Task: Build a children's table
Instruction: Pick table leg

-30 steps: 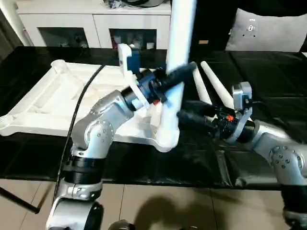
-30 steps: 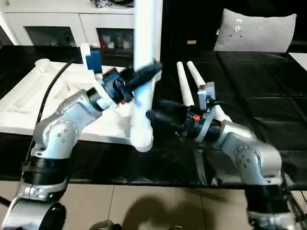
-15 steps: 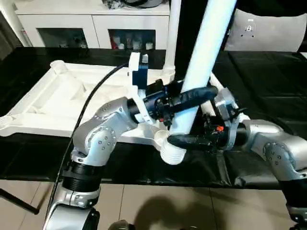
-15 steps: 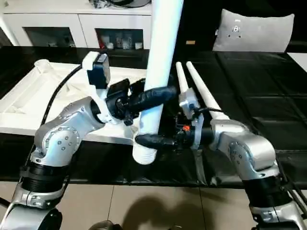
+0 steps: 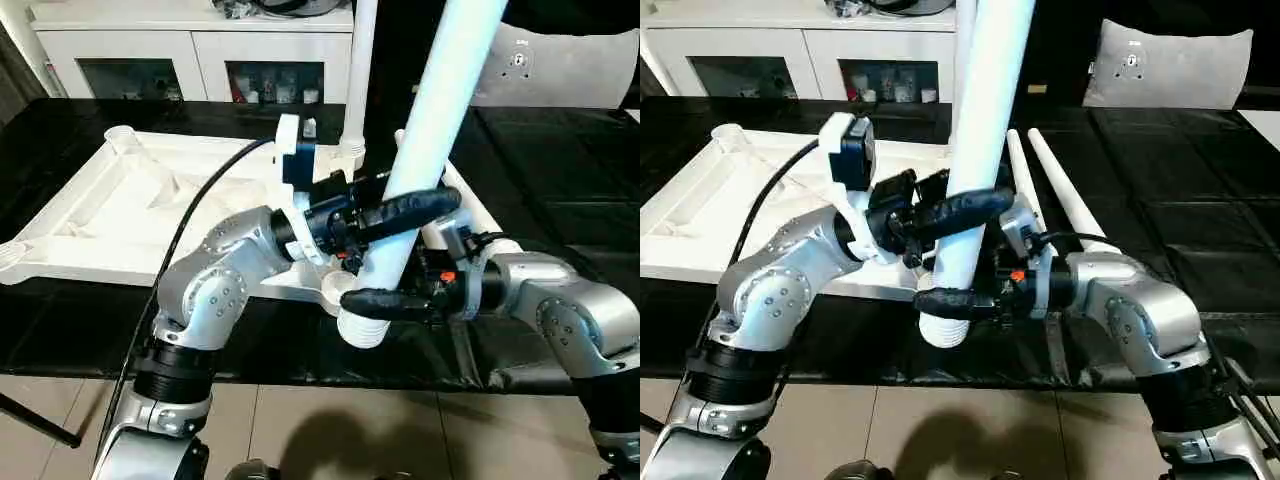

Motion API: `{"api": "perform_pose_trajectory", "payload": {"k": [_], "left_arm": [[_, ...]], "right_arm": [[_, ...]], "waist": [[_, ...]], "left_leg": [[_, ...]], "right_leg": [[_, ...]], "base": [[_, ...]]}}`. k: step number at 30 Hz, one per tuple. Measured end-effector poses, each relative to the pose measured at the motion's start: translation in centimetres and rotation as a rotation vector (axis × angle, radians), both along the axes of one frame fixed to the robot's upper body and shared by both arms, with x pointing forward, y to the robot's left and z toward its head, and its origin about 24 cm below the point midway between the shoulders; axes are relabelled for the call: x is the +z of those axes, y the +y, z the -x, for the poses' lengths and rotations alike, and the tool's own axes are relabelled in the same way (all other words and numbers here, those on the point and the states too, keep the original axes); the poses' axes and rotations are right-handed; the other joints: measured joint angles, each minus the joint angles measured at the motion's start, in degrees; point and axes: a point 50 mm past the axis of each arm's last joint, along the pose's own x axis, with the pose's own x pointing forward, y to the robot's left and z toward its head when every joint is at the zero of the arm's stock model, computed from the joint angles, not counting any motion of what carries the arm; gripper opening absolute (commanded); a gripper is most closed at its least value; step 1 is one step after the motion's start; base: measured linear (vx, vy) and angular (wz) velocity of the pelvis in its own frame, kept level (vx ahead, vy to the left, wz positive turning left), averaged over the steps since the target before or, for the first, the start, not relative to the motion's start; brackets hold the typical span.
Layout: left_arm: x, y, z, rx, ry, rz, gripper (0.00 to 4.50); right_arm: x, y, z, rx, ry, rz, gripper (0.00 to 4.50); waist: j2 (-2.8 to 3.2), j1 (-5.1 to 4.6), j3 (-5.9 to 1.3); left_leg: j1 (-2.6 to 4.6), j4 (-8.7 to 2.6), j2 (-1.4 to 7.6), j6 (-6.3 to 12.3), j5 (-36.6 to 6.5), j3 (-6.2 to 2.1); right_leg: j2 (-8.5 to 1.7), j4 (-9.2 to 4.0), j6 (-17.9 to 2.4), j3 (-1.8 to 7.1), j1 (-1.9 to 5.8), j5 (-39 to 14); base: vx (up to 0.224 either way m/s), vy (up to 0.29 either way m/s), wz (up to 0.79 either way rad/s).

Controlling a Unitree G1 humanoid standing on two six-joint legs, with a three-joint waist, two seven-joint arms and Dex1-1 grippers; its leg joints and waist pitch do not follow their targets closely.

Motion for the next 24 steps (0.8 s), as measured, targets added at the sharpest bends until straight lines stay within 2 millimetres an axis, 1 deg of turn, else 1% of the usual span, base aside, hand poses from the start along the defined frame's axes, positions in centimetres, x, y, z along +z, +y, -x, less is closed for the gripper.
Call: {"api": "perform_pose_trajectory", "payload": {"k": [2, 3, 4, 7, 12, 14, 16, 19, 22, 24], "left_arm": [[0.0, 0.0, 0.0, 0.002, 0.0, 0.001, 1.81], [0.0, 0.0, 0.0, 0.003, 0.0, 0.001, 1.81], [0.0, 0.0, 0.0, 0.002, 0.0, 0.001, 1.81], [0.0, 0.0, 0.0, 0.006, 0.001, 0.001, 1.81], [-0.4, 0.0, -0.1, 0.001, 0.056, -0.026, 1.81], [-0.5, 0.0, -0.1, -0.008, 0.072, -0.034, 2.51], [-0.6, -0.1, 0.0, -0.017, 0.081, -0.039, 2.53], [-0.7, -0.2, 0.0, -0.014, 0.084, -0.047, 2.85], [-0.8, -0.2, 0.0, 0.001, 0.087, -0.055, 2.98], [-0.8, -0.2, -0.1, 0.016, 0.085, -0.063, 3.17]], "right_arm": [[0.0, 0.1, 0.0, 0.006, 0.001, -0.006, 2.52], [0.0, 0.1, 0.0, 0.006, 0.002, -0.006, 2.31], [0.0, 0.1, 0.0, 0.006, 0.002, -0.006, 2.31], [0.0, 0.2, 0.0, 0.006, -0.003, -0.007, 2.09], [-0.3, 0.3, 0.1, 0.008, -0.009, 0.005, 2.01], [-0.5, 0.5, 0.1, 0.013, -0.007, 0.008, 1.97], [-0.6, 0.7, 0.1, 0.003, -0.02, 0.016, 1.95], [-0.9, 1.1, -0.2, -0.03, -0.058, 0.031, 1.94], [-1.2, 1.3, -0.6, -0.069, -0.077, 0.046, 1.94], [-1.5, 1.4, -0.8, -0.092, -0.085, 0.049, 1.94]], "waist": [[0.0, -0.01, 0.0], [0.0, 0.0, 0.0], [0.0, 0.0, 0.0], [0.0, 0.01, 0.0], [0.01, 0.01, 0.0], [0.01, -0.02, 0.0], [0.01, 0.0, 0.0], [0.02, -0.03, -0.01], [0.02, -0.05, -0.01], [0.02, -0.06, -0.01]], "left_leg": [[0.0, 0.01, 0.01, 0.0, 0.0, 0.0], [0.0, 0.02, 0.01, 0.0, 0.0, 0.0], [0.0, 0.04, 0.01, 0.0, 0.0, 0.0], [0.0, 0.06, 0.01, 0.0, 0.0, 0.0], [0.02, 0.07, 0.01, 0.0, 0.0, 0.0], [0.02, 0.07, 0.02, 0.0, 0.0, 0.0], [0.02, 0.09, 0.02, 0.0, 0.0, 0.0], [0.02, 0.1, 0.02, 0.0, 0.0, 0.0], [0.03, 0.11, 0.02, 0.0, 0.0, 0.0], [0.02, 0.12, 0.02, 0.0, 0.0, 0.0]], "right_leg": [[0.0, 0.02, 0.0, 0.0, 0.0, 0.0], [0.0, 0.02, 0.0, 0.0, 0.0, 0.0], [0.0, 0.03, 0.0, 0.0, 0.0, 0.0], [0.0, 0.04, 0.0, 0.0, 0.01, 0.0], [0.0, 0.09, 0.0, 0.0, 0.01, 0.0], [0.0, 0.09, 0.0, 0.0, 0.01, 0.0], [0.0, 0.09, 0.0, 0.0, 0.01, 0.0], [0.0, 0.1, 0.0, 0.01, 0.02, 0.0], [0.0, 0.1, 0.0, 0.01, 0.03, 0.0], [0.0, 0.11, 0.0, 0.01, 0.03, 0.0]], "base": [[0.0, 0.0, 0.0], [0.0, 0.0, 0.0], [0.0, 0.0, 0.0], [0.0, 0.0, 0.0], [0.0, 0.0, 0.0], [0.0, 0.0, 0.0], [0.0, 0.0, 0.0], [0.0, 0.0, 0.0], [0.0, 0.0, 0.0], [0.0, 0.0, 0.0]]}}
